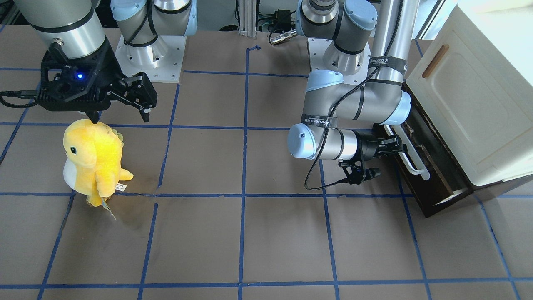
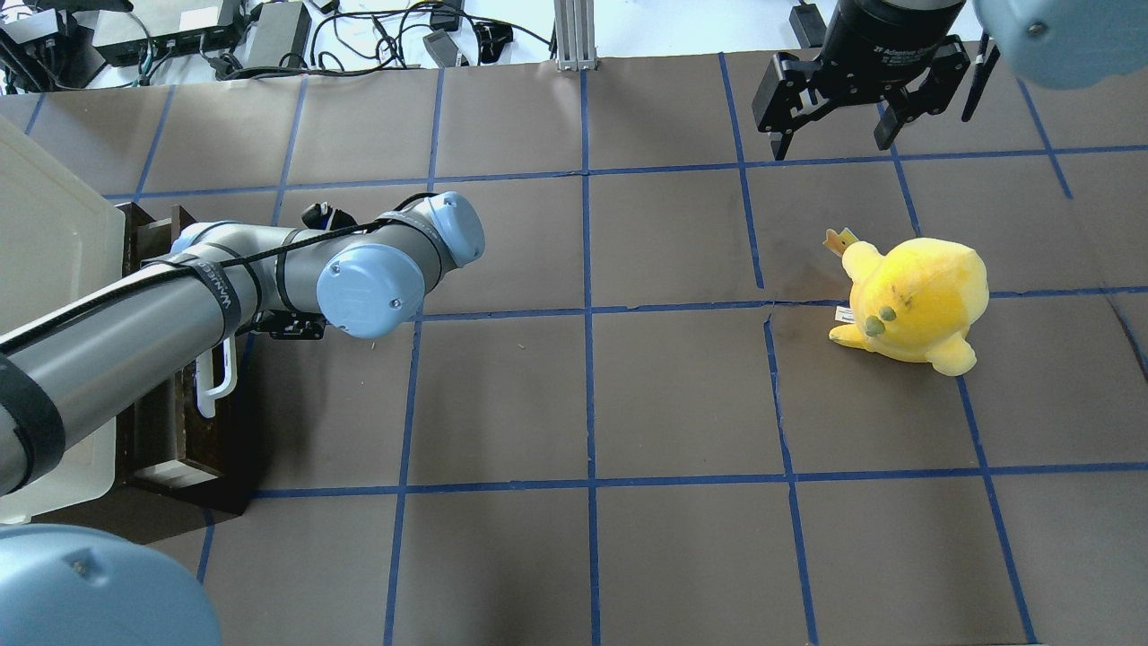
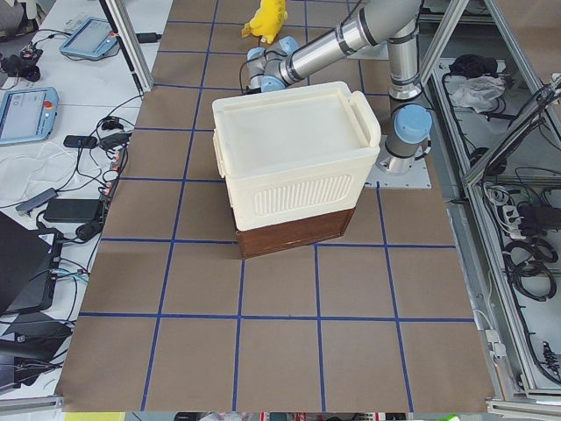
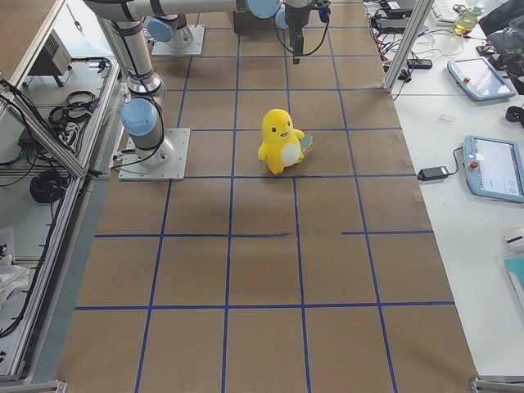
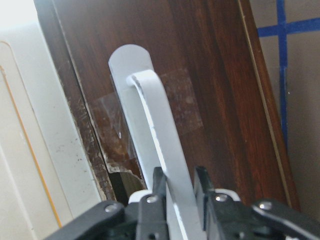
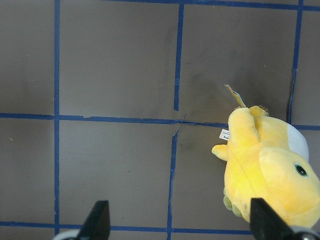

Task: Pull drawer sideways
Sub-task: 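Keep pulling the drawer outward from the white cabinet with the left gripper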

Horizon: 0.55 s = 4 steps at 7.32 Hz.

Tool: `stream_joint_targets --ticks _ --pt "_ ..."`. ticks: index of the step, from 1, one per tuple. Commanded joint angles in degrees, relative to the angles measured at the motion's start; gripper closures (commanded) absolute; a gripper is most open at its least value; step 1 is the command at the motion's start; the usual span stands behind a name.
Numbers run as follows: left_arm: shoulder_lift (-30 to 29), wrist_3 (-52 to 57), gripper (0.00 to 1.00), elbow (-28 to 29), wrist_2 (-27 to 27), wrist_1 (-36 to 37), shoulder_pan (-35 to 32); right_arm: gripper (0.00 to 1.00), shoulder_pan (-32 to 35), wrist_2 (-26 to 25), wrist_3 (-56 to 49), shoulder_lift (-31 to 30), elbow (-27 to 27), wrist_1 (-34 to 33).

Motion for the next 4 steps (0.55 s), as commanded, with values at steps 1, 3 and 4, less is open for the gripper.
stream_joint_targets --ticks 1,3,4 --pt "-0.06 1.43 0.74 0.99 -0.14 -0.03 -0.04 0.0 0.0 0.0 0.04 0.0 0.0 0.0" --pt "-0.23 1.43 0.74 1.17 -0.49 -0.03 -0.22 0.0 0.0 0.0 0.04 0.0 0.0 0.0" --pt "-0.32 1.43 0.74 1.17 -0.58 -0.03 -0.3 0.0 0.0 0.0 -0.05 0.0 0.0 0.0"
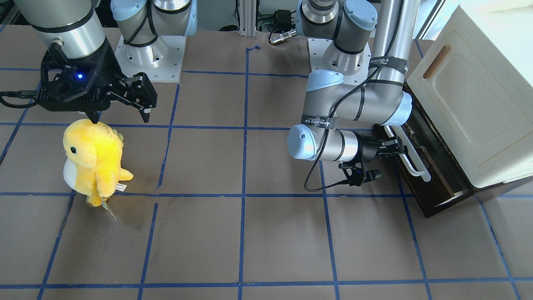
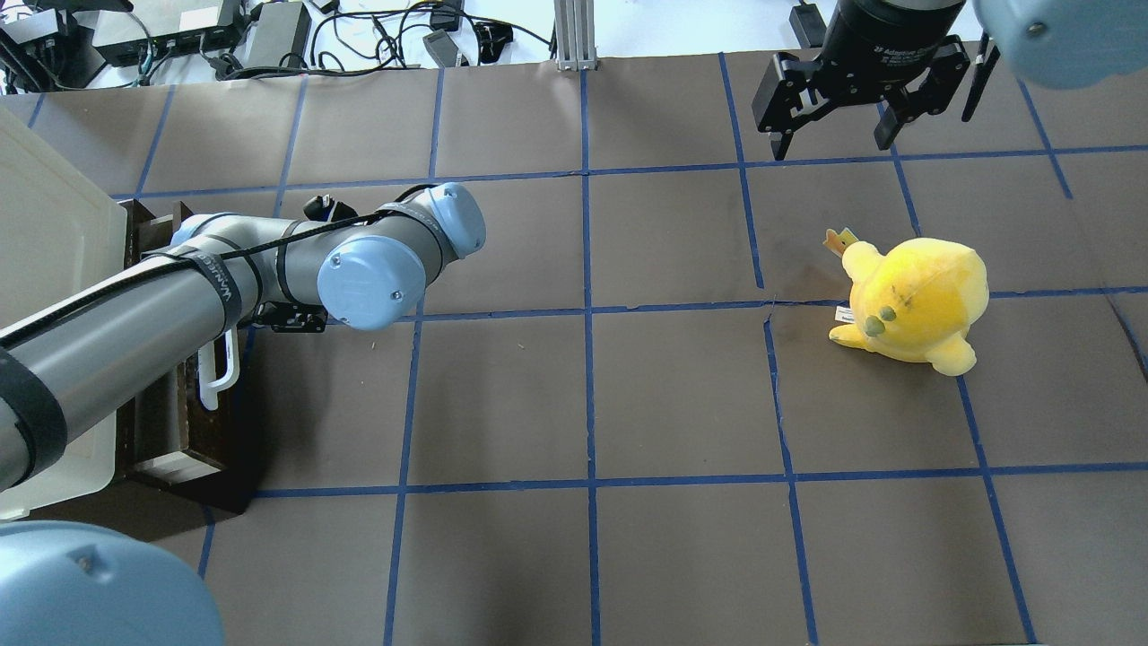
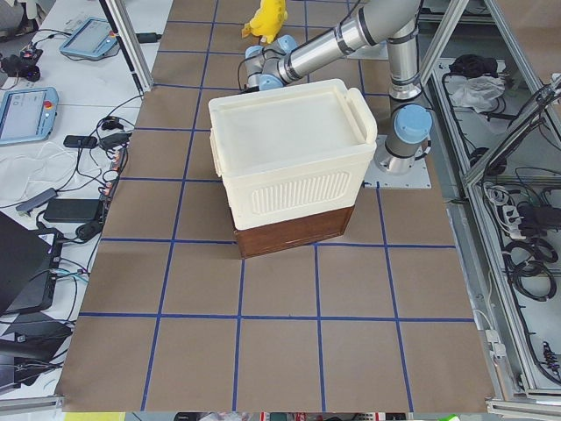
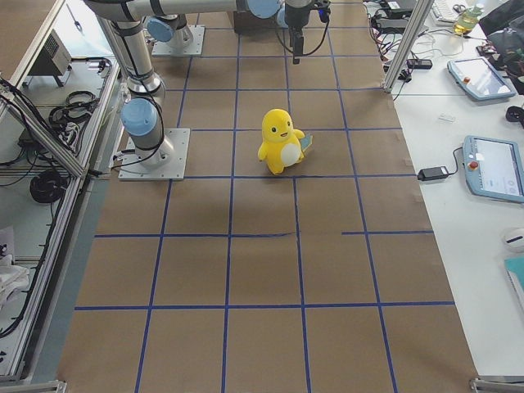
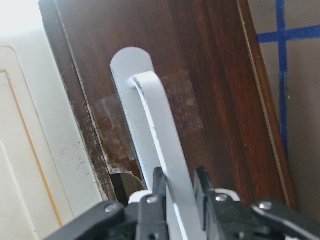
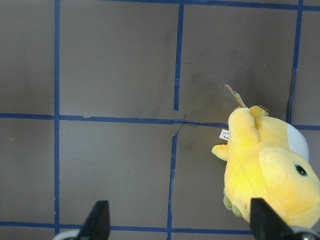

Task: Pull drawer sideways
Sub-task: 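Keep pulling the drawer outward from the white cabinet with the left gripper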

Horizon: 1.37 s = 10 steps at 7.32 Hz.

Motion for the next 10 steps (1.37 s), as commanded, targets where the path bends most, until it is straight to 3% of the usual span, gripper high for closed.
stream_joint_targets --ticks 1,10 --pt "-0.26 -0.04 0.74 0.06 -0.2 0.0 -0.2 0.0 0.0 0.0 -0.07 0.0 0.0 0.0" --pt "-0.52 -0.04 0.74 1.02 -2.49 -0.26 -1.16 0.0 0.0 0.0 0.02 0.0 0.0 0.0"
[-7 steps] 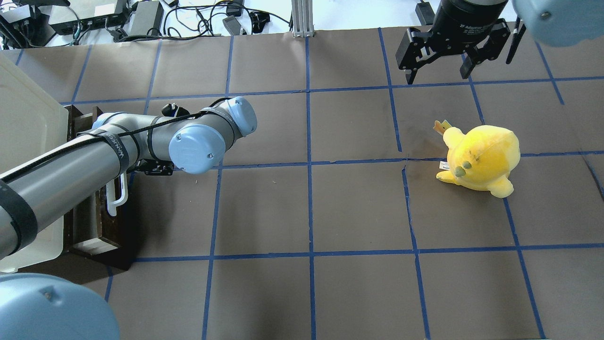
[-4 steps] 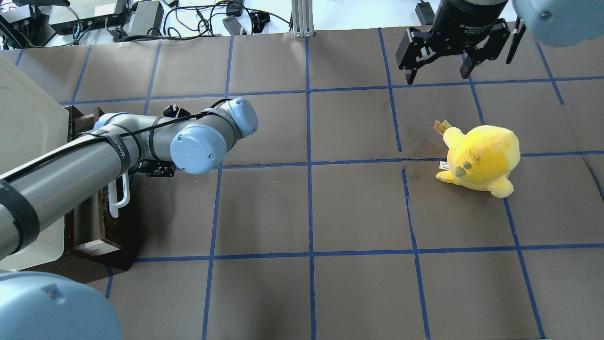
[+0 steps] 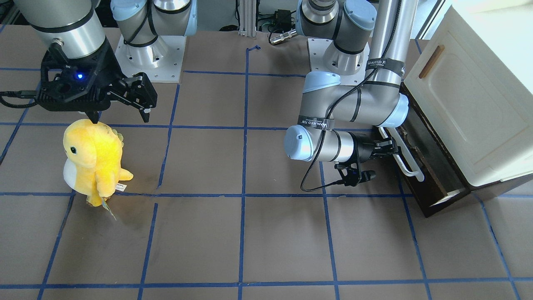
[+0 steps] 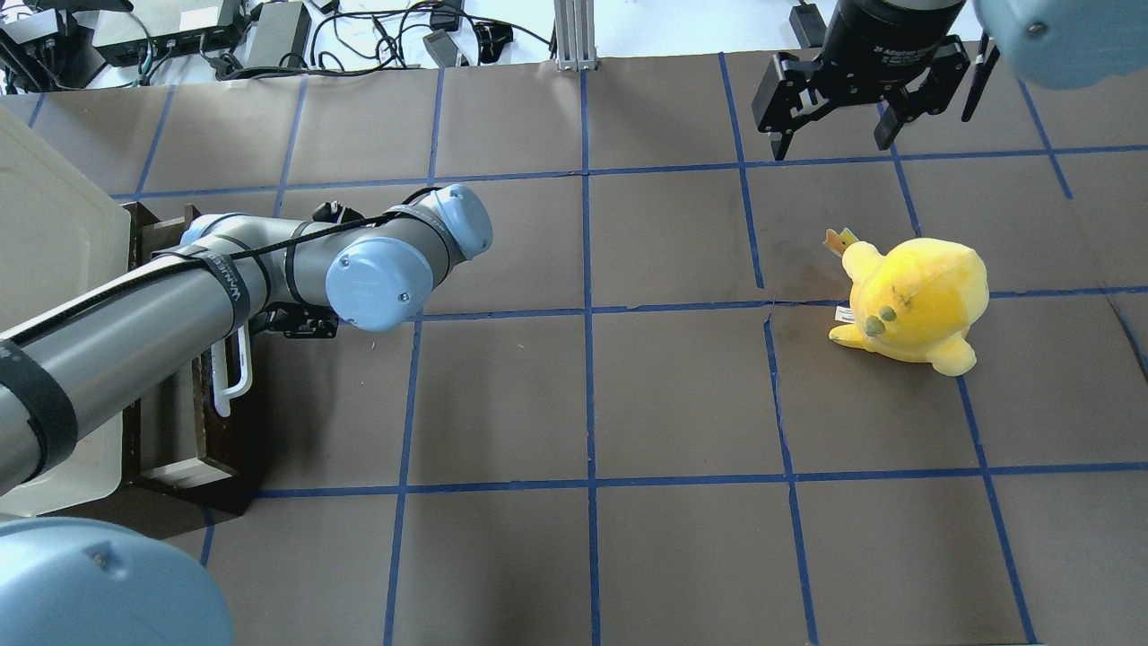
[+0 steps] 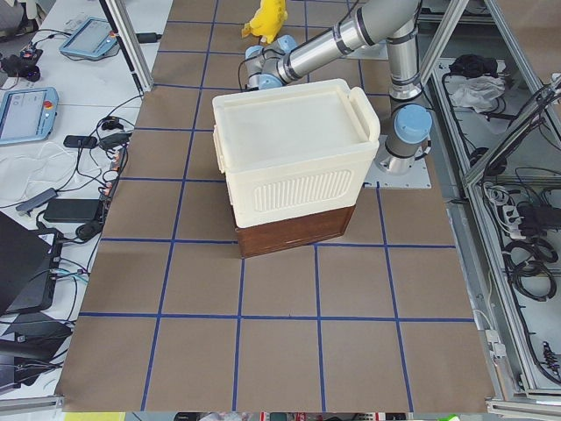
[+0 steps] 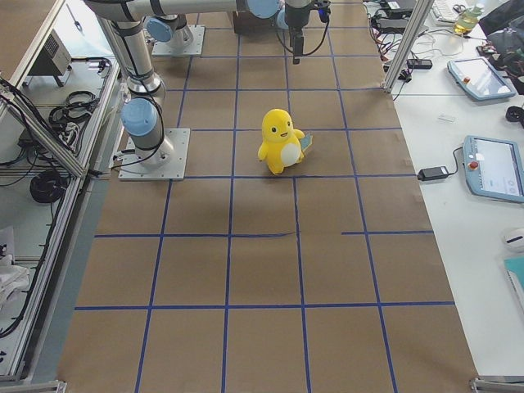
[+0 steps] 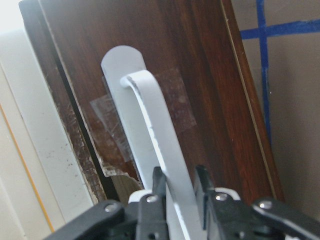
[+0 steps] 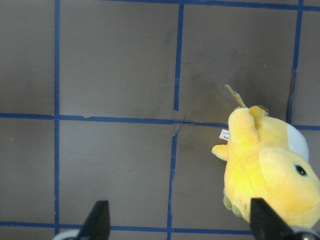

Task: Pull drawer sideways
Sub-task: 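Keep pulling the drawer outward from the white cabinet with the left gripper, then pull the drawer farther out with the left gripper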

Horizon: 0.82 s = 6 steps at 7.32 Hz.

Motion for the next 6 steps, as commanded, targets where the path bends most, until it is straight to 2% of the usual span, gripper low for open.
stream_joint_targets --ticks 1,6 --pt "0.06 0.16 0.74 0.63 -0.08 -0.09 -0.67 0.0 0.0 0.0 -0.06 0.0 0.0 0.0" --pt "-0.37 0.16 0.73 2.3 -0.87 -0.09 -2.51 0.0 0.0 0.0 0.02 0.0 0.0 0.0"
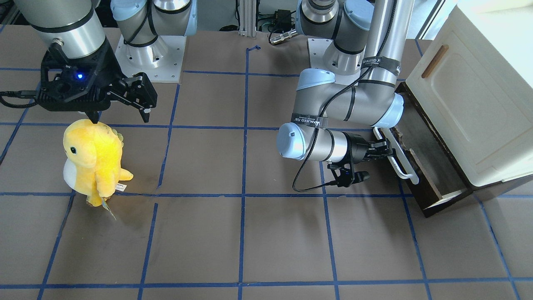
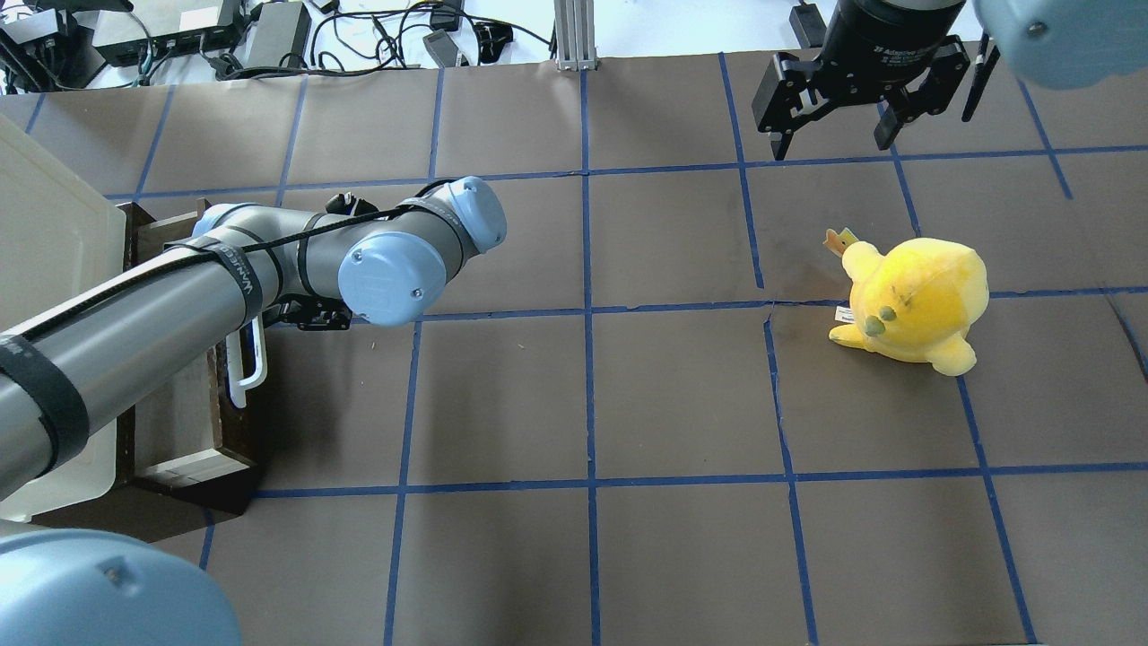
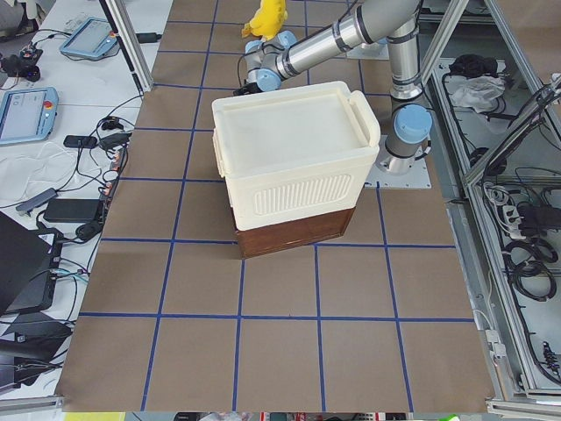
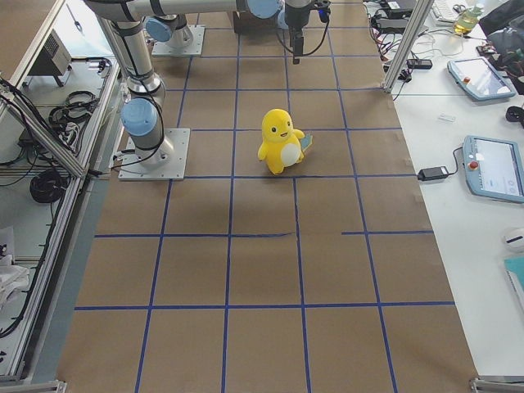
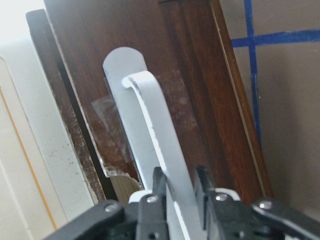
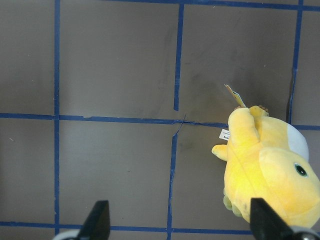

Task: Pull drawer sideways
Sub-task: 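Pull the drawer farther out with the left gripper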

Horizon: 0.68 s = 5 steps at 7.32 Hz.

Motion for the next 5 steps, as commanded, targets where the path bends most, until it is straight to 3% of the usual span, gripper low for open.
stream_joint_targets --ticks 1,5 --pt "0.02 0.0 0.73 0.58 -0.03 -0.01 -0.86 0.0 0.0 0.0 0.0 0.0 0.0 0.0" --pt "-0.41 0.0 0.73 0.5 -1.77 0.08 -1.12 0.0 0.0 0.0 0.0 0.0 0.0 0.0"
